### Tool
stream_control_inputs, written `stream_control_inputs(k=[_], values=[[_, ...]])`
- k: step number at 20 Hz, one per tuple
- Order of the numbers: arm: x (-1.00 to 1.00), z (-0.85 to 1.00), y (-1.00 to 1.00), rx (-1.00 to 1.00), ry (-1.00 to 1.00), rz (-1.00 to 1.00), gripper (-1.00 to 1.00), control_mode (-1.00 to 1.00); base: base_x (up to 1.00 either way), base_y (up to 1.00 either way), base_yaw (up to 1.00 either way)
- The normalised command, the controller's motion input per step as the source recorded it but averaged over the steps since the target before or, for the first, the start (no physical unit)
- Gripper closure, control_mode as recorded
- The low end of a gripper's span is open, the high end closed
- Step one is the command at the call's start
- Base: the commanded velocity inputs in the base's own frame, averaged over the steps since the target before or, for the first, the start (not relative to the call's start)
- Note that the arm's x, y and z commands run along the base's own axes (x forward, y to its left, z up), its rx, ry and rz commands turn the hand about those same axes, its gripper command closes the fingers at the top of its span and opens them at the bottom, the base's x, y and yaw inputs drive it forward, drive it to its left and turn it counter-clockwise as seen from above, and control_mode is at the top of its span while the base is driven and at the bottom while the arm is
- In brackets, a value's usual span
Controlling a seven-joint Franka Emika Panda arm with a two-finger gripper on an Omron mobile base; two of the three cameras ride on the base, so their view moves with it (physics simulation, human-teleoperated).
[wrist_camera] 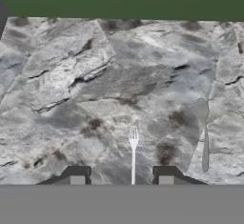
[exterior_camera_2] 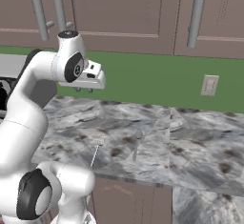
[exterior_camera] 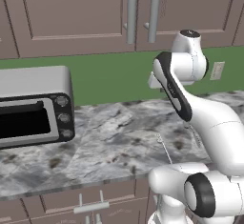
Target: Take the fork and place it on the left side of the plate. Then take the spoon and place it on the right side of the plate. Make sure they're directly next to the plate.
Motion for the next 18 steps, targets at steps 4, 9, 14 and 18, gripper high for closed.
stream_control_inputs(k=[4,9,14,18], values=[[-0.13,-0.43,0.02,-0.01,0.04,0.0,-1.0,-1.0,0.0,0.0,0.0],[-0.37,-0.98,-0.07,0.0,0.08,0.01,-1.0,-1.0,0.0,0.0,0.0],[-0.17,-0.98,-0.15,-0.01,0.25,0.0,-1.0,-1.0,0.0,0.0,0.0],[-0.02,-0.91,-0.02,-0.04,0.26,0.02,-1.0,-1.0,0.0,0.0,0.0]])
